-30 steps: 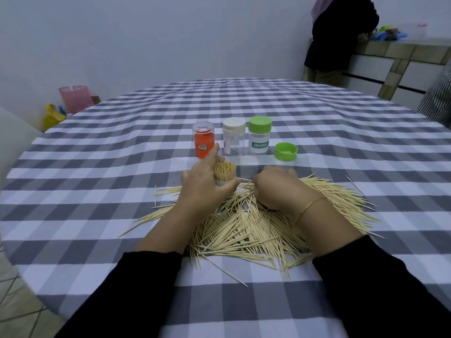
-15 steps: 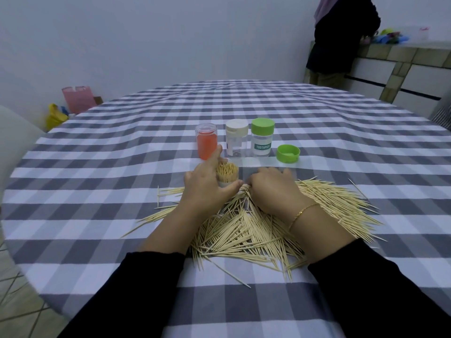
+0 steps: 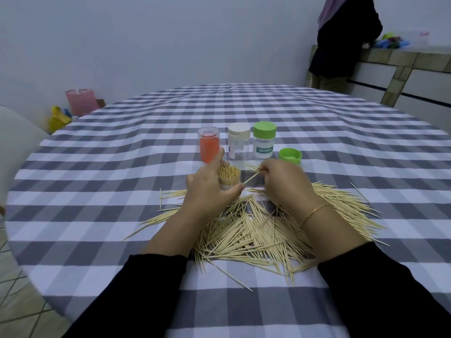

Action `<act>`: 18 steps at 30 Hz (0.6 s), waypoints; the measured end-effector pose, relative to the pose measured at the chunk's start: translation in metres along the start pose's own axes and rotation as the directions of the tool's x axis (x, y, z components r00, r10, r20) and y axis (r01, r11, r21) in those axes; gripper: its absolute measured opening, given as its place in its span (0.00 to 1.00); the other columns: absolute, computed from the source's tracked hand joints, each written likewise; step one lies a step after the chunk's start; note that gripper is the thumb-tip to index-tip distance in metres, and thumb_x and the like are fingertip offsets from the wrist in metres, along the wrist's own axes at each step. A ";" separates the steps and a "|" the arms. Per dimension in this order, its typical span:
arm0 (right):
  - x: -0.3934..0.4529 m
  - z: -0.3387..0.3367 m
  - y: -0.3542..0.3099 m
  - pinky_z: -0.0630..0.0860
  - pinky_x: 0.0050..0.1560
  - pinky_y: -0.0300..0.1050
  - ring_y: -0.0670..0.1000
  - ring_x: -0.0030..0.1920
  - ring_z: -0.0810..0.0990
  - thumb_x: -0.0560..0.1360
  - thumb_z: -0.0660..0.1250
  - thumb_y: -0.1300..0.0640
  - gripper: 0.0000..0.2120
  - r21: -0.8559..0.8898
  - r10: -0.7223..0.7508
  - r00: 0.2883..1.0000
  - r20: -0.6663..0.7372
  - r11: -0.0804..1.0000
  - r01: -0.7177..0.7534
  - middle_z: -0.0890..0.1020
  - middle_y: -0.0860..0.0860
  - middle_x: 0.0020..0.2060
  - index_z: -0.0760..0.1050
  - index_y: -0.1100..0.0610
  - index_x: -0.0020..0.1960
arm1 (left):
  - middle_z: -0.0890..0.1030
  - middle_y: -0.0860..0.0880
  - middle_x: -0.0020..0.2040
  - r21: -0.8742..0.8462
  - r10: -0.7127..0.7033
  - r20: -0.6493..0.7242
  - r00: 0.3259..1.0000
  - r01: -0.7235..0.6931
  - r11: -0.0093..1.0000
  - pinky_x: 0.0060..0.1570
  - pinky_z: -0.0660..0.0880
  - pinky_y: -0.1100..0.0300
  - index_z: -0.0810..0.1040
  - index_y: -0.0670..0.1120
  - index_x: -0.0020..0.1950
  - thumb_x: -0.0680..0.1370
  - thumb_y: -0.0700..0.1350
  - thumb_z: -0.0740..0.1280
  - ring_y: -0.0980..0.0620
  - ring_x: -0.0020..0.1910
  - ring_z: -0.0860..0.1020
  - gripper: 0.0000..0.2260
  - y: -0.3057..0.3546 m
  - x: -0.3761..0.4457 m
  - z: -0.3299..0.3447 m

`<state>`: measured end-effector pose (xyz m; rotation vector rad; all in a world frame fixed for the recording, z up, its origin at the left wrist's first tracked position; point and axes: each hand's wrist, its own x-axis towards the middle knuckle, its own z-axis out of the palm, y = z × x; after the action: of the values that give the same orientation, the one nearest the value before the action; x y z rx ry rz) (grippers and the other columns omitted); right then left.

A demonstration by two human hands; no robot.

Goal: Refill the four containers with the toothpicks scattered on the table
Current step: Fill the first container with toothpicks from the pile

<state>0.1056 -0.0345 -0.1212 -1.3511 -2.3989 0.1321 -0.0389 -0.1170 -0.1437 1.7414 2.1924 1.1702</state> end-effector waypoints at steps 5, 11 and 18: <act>0.000 -0.008 -0.001 0.72 0.43 0.45 0.51 0.41 0.76 0.79 0.62 0.58 0.08 0.436 0.074 0.997 0.027 0.897 -0.078 0.82 0.53 0.43 0.80 0.56 0.51 | 0.72 0.52 0.68 -0.005 0.001 0.001 1.000 -0.001 1.000 0.64 0.57 0.55 0.53 0.53 0.79 0.74 0.56 0.71 0.52 0.66 0.68 0.40 -0.001 0.000 0.000; 0.001 -0.011 -0.004 0.78 0.48 0.50 0.52 0.41 0.80 0.77 0.65 0.61 0.06 0.820 0.218 0.974 0.058 0.546 -0.171 0.81 0.51 0.37 0.80 0.57 0.43 | 0.72 0.52 0.68 -0.007 -0.006 0.003 1.000 0.006 1.000 0.65 0.57 0.54 0.52 0.54 0.79 0.73 0.57 0.71 0.52 0.66 0.69 0.40 -0.001 0.000 0.001; 0.004 -0.008 -0.015 0.79 0.45 0.45 0.51 0.40 0.81 0.78 0.63 0.62 0.05 0.982 0.253 0.956 0.148 0.076 -0.172 0.82 0.52 0.37 0.78 0.58 0.45 | 0.72 0.52 0.68 -0.008 -0.005 0.009 1.000 0.005 1.000 0.66 0.56 0.54 0.52 0.54 0.79 0.74 0.56 0.71 0.52 0.67 0.68 0.40 0.000 0.000 0.001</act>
<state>0.0946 -0.0398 -0.1087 -0.8566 -1.2675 1.5008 -0.0388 -0.1167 -0.1445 1.7333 2.1830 1.1655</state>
